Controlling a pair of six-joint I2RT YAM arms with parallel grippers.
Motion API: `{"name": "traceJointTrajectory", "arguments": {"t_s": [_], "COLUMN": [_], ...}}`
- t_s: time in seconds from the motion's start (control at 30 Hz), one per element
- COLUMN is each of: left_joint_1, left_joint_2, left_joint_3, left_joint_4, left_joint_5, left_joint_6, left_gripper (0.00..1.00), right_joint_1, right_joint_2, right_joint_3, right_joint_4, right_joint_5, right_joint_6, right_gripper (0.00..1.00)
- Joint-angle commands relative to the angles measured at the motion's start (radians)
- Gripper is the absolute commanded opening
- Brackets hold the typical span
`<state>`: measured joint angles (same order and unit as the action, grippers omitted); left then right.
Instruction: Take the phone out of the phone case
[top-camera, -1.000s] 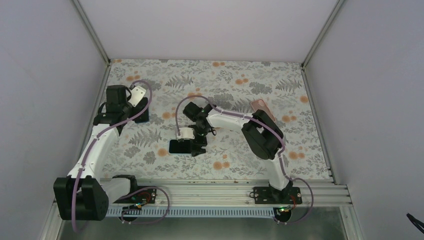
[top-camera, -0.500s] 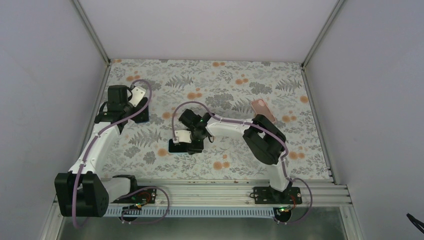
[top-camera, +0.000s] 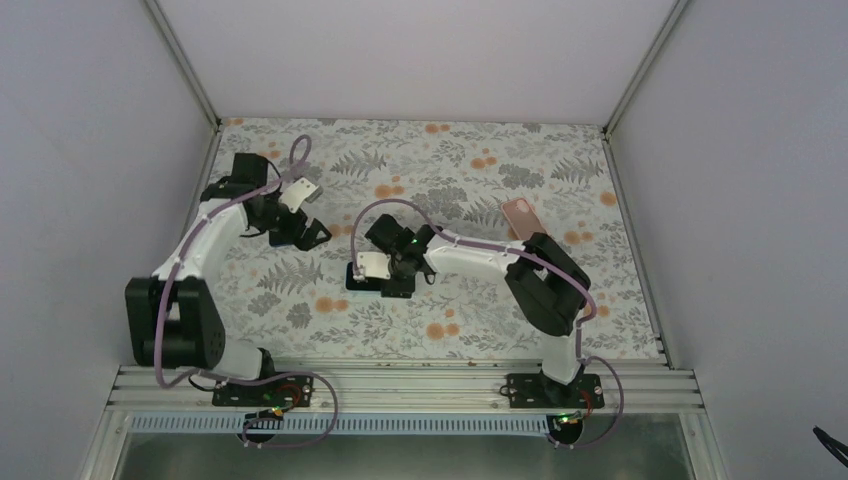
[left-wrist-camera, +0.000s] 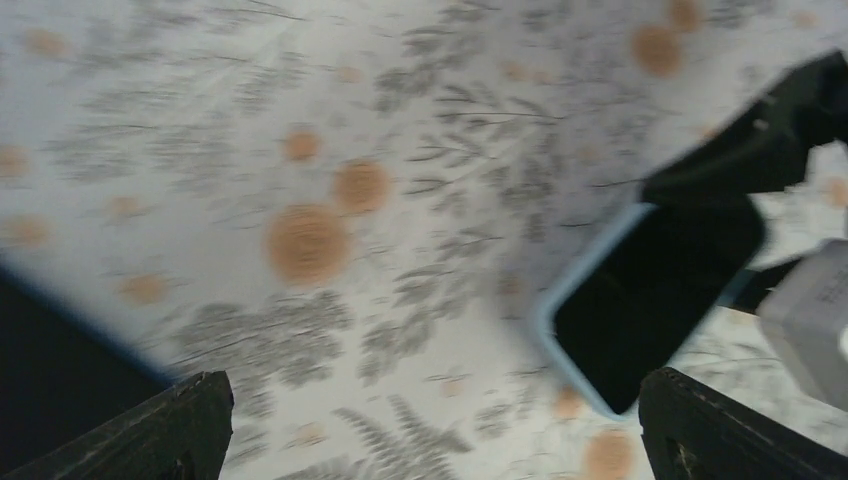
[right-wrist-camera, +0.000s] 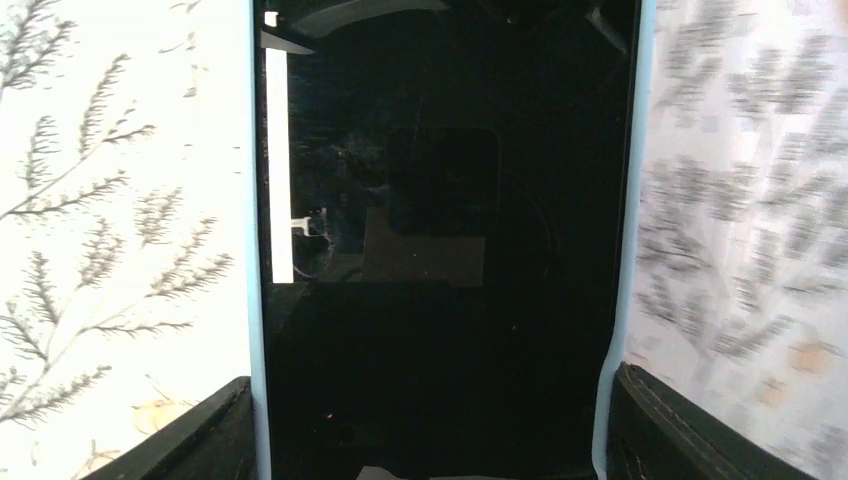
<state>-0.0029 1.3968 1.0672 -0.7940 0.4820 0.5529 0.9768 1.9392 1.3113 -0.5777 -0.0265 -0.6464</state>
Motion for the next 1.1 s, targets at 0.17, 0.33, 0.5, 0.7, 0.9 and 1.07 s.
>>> {"name": "traceJointTrajectory", "arguments": {"t_s": [0.17,0.33,0.5,0.7,0.9,1.07], "left_joint_1": [0.004,0.007,0.007,0.007,0.007,0.006], "left_joint_2": [0.307,0.403,0.449,0.535,0.52,0.423], "left_joint_3": [0.15,0.219,0.284,0.33,0.338,0.378], "left_joint_4": [-0.253,-0.331,-0.418,-0.547,-0.563,-0.564], "left_joint_5": [0.435,0.536,0.625,0.694,0.709,0.675], "left_joint_6": [0.077,0.156,0.237,0.35,0.39,0.415], "left_gripper": [1.0,1.0,0.95,0.59,0.03,0.02], "right_joint_1": [-0.033,-0.041,-0.045,-0.044,-0.053,-0.089], "right_joint_2": [-0.098,-0.079,-0.053,-0.025,-0.031,-0.062], "right_joint_3": [0.107,0.165,0.22,0.286,0.293,0.307], "right_joint_4": [0.061,0.063,0.06,0.058,0.072,-0.086], "right_joint_5": [0.091,0.09,0.07,0.064,0.083,-0.049], "right_joint_6": [-0.011,-0.018,-0.015,0.0,-0.005,-0.03], "right_gripper": [0.4,0.4,0.4,0.4,0.45,0.97]}}
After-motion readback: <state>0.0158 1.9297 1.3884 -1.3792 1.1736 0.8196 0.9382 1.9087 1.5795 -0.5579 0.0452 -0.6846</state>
